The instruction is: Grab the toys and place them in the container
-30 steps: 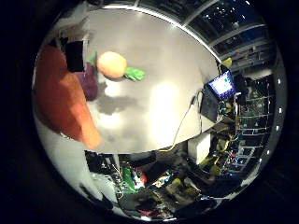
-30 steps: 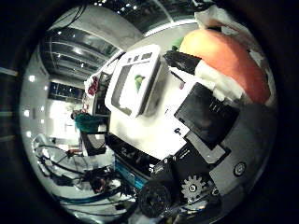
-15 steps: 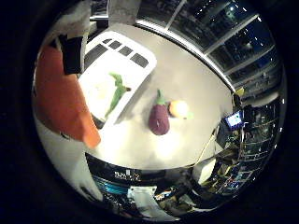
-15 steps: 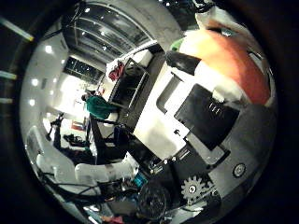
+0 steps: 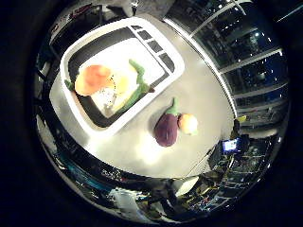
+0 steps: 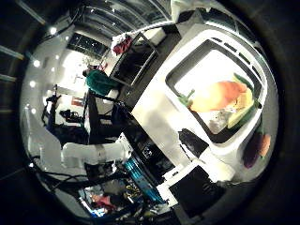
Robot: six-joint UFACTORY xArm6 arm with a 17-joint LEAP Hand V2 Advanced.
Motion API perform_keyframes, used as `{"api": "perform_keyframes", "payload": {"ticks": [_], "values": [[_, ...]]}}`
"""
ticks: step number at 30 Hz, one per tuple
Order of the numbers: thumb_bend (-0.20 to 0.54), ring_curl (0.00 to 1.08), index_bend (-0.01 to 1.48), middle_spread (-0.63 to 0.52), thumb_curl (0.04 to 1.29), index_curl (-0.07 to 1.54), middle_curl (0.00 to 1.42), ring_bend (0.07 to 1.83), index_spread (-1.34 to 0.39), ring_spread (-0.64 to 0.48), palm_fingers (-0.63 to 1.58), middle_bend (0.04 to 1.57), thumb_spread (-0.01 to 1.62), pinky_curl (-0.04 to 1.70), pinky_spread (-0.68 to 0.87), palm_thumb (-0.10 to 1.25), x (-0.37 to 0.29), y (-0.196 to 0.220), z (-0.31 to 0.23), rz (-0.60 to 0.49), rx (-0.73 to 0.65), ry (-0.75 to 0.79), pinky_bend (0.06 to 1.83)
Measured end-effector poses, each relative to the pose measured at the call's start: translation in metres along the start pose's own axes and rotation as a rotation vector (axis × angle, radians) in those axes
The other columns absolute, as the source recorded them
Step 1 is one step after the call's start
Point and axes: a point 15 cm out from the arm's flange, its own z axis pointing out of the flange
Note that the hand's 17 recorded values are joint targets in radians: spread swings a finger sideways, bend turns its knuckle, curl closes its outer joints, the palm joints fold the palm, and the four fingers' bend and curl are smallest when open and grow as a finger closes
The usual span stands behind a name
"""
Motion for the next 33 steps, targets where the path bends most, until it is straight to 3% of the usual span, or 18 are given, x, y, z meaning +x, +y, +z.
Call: {"api": "perform_keyframes", "payload": {"ticks": [7,22,28,33], "values": [[-0.027,0.22,0.15,0.01,0.43,0.3,0.31,0.37,-0.46,0.14,0.1,0.23,0.97,0.39,0.46,0.8,0.067,0.038,-0.024,0.103,-0.014,0.065,0.48],[-0.026,0.24,0.16,-0.07,0.4,0.27,0.34,0.4,-0.39,0.03,0.28,0.33,0.99,0.32,0.4,0.77,0.262,0.216,-0.039,0.439,-0.122,0.205,0.41],[-0.024,0.23,0.16,-0.08,0.39,0.28,0.35,0.41,-0.39,0.0,0.31,0.33,1.0,0.29,0.38,0.77,0.308,0.236,-0.021,0.497,-0.165,0.178,0.39],[-0.022,0.24,0.15,-0.11,0.39,0.27,0.36,0.48,-0.38,-0.05,0.39,0.36,0.99,0.28,0.34,0.78,0.335,0.229,0.006,0.501,-0.15,0.194,0.39]]}}
